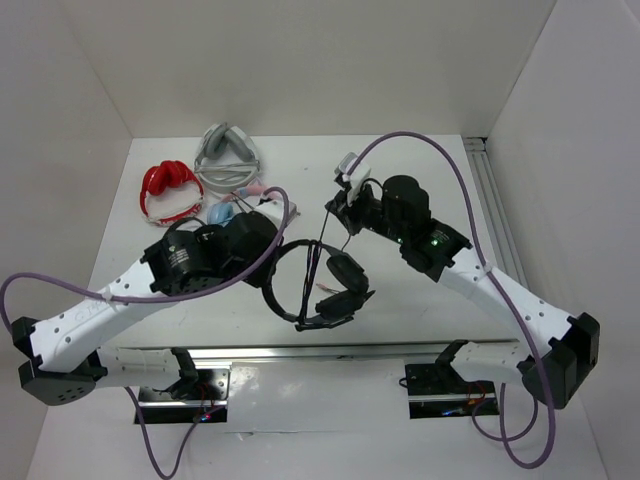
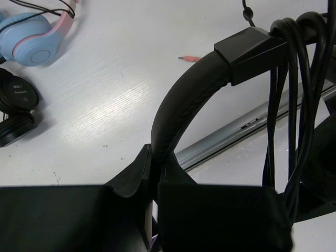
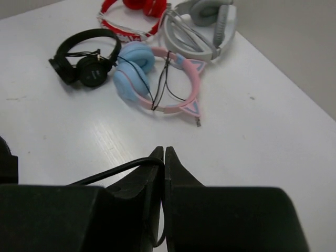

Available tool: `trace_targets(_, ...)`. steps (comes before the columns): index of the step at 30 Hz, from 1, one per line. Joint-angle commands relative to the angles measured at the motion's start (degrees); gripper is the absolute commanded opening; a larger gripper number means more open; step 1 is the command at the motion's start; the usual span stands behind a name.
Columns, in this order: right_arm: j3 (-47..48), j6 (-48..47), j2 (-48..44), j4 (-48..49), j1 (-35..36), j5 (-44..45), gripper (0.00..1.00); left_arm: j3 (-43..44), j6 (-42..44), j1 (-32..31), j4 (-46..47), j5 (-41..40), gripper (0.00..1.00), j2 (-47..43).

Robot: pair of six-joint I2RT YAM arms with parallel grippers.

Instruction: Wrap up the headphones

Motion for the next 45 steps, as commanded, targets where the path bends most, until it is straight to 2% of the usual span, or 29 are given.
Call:
trace_targets(1, 0.22, 5.08, 0.39, 9.21, -4.99, -8.75, 0.09, 4.22, 3.33, -1.31, -4.53, 4.48, 0.0, -2.81)
trace_targets(4, -3.38, 8.94, 1.79, 14.48, -8.24, -15.78, 0.09, 8.52, 3.33, -1.31, -4.53, 3.95, 0.0, -3.43)
trace_targets(6, -6.62, 14.99, 2.58, 21.39, -13.15, -25.69, 0.09, 12.56, 1.93, -1.31, -5.23, 3.25, 0.0, -3.43)
trace_targets(8, -9.44, 20.87, 3.11, 28.7, -16.5, -36.21, 0.14, 14.94, 1.92, -1.31, -5.23, 3.25, 0.0, -3.43)
trace_targets(9, -12.24, 26.39, 3.72, 36.48, -18.25, -38.19, 0.16, 17.21, 1.31, -1.31, -5.23, 2.72, 0.0, -2.91)
trace_targets(11, -14.02, 30.21, 4.6, 41.72, -18.27, -41.27, 0.23, 19.24, 1.3, -1.31, -5.23, 1.32, 0.0, -2.12)
trace_targets(15, -14.55, 32.59, 8.03, 45.78, -14.15, -41.99, 0.23, 24.86, 0.69, -1.31, -4.63, -1.05, 0.0, 1.13)
trace_targets(19, -17.18, 32.6, 9.79, 49.3, -8.0, -37.88, 0.23, 30.22, 0.16, -1.31, -4.62, -3.86, 0.0, 6.31)
trace_targets(24, -22.28, 33.21, 11.55, 53.52, -7.46, -35.05, 0.23, 38.4, -3.0, -1.31, -7.43, -12.82, 0.0, 11.58)
trace_targets(26, -23.69, 33.9, 12.95, 55.44, -7.46, -35.05, 0.23, 41.39, -4.4, -0.25, -7.43, -13.63, 0.0, 12.12)
trace_targets(30, -25.89, 36.1, 16.47, 61.59, -6.94, -34.52, 0.24, 42.02, -4.94, 1.68, -5.95, -12.32, 0.0, 12.12)
trace_targets(32, -26.68, 37.25, 17.26, 64.14, -6.93, -34.52, 0.27, 40.18, -5.55, 2.29, -5.15, -12.31, 0.0, 10.9)
trace_targets(37, -27.3, 40.59, 19.98, 70.81, -6.41, -33.47, 0.27, 37.63, -6.61, 2.82, -3.48, -11.08, 0.0, 9.57)
trace_targets(42, -26.59, 41.65, 22.19, 72.94, -5.88, -32.15, 0.27, 34.64, -7.65, 3.44, -2.77, -9.85, 0.0, 8.35)
trace_targets(45, -25.37, 41.65, 23.23, 72.94, -5.88, -31.53, 0.16, 33.06, -7.66, 3.44, -2.07, -10.46, 0.0, 7.73)
